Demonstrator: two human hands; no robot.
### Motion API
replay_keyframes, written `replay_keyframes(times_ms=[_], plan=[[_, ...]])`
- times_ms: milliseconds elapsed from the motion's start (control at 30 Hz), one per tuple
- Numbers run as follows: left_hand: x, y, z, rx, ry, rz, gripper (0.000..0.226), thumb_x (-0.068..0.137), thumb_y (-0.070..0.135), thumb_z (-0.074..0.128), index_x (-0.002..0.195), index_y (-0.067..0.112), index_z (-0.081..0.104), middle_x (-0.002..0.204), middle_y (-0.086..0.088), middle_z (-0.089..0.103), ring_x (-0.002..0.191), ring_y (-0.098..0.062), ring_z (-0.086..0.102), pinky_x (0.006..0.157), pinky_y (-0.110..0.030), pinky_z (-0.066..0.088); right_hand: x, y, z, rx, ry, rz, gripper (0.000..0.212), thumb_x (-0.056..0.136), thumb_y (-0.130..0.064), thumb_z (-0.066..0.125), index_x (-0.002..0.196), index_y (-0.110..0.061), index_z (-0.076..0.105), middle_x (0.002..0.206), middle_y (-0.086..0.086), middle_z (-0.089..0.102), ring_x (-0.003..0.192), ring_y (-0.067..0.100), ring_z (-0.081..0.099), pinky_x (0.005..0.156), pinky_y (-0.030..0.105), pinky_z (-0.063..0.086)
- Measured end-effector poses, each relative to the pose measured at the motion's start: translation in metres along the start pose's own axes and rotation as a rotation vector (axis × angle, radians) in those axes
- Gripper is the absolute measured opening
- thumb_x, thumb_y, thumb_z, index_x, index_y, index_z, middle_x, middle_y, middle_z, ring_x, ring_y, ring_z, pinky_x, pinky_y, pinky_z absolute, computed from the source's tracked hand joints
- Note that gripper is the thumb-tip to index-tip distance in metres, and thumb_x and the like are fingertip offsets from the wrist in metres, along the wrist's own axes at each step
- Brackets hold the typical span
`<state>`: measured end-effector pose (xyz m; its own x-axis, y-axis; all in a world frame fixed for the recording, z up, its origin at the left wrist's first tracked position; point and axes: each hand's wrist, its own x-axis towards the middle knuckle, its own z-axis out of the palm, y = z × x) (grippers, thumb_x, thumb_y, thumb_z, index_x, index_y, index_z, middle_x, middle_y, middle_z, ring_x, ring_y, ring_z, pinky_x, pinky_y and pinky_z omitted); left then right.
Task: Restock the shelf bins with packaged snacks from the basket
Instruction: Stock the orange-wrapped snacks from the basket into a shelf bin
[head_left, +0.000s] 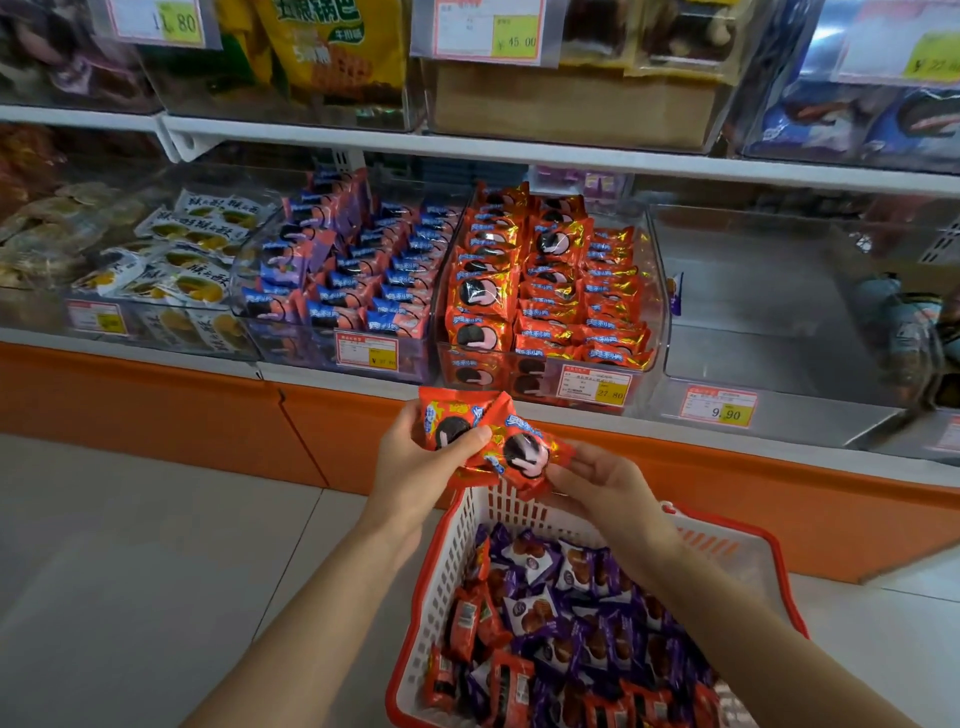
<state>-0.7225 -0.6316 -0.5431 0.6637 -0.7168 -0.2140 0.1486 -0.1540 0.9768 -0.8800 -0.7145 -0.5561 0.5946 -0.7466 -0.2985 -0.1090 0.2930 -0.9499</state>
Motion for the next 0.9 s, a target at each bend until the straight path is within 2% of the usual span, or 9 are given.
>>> replay_keyframes(times_ms=[167,267,333,400,533,633,700,800,900], plan=[[0.01,0.004,0.002,-0.15,-0.06,-0.065,0.053,0.058,0.026,0.08,0.107,0.019,0.065,0.099,-0.004,0.074,0.093,-0.022,0.07,0.089,-0.043,0.053,0.008,-0.008,0.007,0.024,0.129,-0.111,0.018,0.094,-0.005,0.052,0.105,-0.01,0.065,0.093,0.006,0.074,0.085,0.02,0.072,0.072,0.024,0.058],[0.024,0.017,0.002,-0.135,-0.07,-0.001,0.058,0.057,0.03,0.08,0.112,0.02,0.063,0.101,-0.003,0.073,0.096,-0.021,0.069,0.091,-0.045,0.052,0.012,-0.021,0.012,-0.015,0.045,-0.138,0.019,0.095,-0.02,0.05,0.108,-0.016,0.064,0.095,0.002,0.074,0.087,0.017,0.071,0.073,0.03,0.059],[0.035,0.027,0.0,-0.065,-0.075,0.068,0.059,0.06,0.031,0.08,0.115,0.021,0.061,0.103,0.0,0.072,0.096,-0.017,0.069,0.087,-0.041,0.055,0.018,-0.031,0.015,-0.079,0.01,-0.185,0.02,0.09,-0.021,0.056,0.109,-0.018,0.063,0.098,-0.001,0.073,0.088,0.013,0.07,0.067,0.024,0.057],[0.046,0.033,0.0,-0.011,-0.088,0.134,0.054,0.068,0.026,0.079,0.118,0.021,0.06,0.104,0.003,0.071,0.097,-0.013,0.068,0.084,-0.034,0.055,0.029,-0.04,0.014,-0.128,0.075,-0.216,0.02,0.087,-0.019,0.063,0.106,-0.013,0.063,0.095,0.0,0.072,0.085,0.012,0.07,0.063,0.019,0.055],[0.073,0.05,0.001,0.2,-0.051,0.284,0.038,0.085,0.023,0.069,0.121,0.022,0.057,0.11,0.006,0.066,0.098,-0.004,0.062,0.071,-0.008,0.049,0.058,-0.068,0.001,-0.152,0.173,-0.284,0.02,0.086,-0.024,0.065,0.104,-0.015,0.064,0.095,-0.001,0.072,0.085,0.01,0.07,0.064,0.018,0.054],[0.097,0.064,0.0,0.394,-0.004,0.455,0.041,0.087,0.014,0.066,0.125,0.018,0.053,0.12,-0.002,0.058,0.102,-0.009,0.057,0.078,-0.009,0.047,0.09,-0.09,-0.02,-0.147,0.307,-0.341,0.015,0.086,-0.027,0.066,0.097,-0.018,0.063,0.095,0.001,0.071,0.087,0.014,0.07,0.07,0.022,0.056],[0.11,0.073,0.002,0.47,0.018,0.55,0.05,0.086,0.012,0.067,0.131,0.017,0.048,0.122,0.002,0.052,0.103,-0.008,0.053,0.085,-0.006,0.044,0.12,-0.099,-0.036,-0.252,0.425,-0.37,0.01,0.086,-0.029,0.067,0.089,-0.02,0.063,0.09,-0.001,0.07,0.086,0.017,0.069,0.074,0.028,0.056],[0.124,0.081,0.01,0.594,0.08,0.663,0.051,0.083,0.017,0.072,0.129,0.014,0.049,0.114,0.006,0.041,0.1,-0.004,0.044,0.077,0.009,0.029,0.166,-0.109,-0.05,-0.413,0.567,-0.401,0.017,0.087,-0.03,0.068,0.092,-0.015,0.061,0.082,-0.006,0.065,0.084,0.016,0.063,0.072,0.027,0.048],[0.136,0.083,0.019,0.633,0.104,0.717,0.049,0.081,0.02,0.074,0.123,0.009,0.052,0.112,0.005,0.041,0.099,-0.005,0.043,0.075,0.008,0.028,0.206,-0.115,-0.051,-0.629,0.611,-0.381,0.034,0.088,-0.035,0.065,0.099,-0.003,0.063,0.09,0.011,0.067,0.086,0.027,0.063,0.066,0.03,0.044]])
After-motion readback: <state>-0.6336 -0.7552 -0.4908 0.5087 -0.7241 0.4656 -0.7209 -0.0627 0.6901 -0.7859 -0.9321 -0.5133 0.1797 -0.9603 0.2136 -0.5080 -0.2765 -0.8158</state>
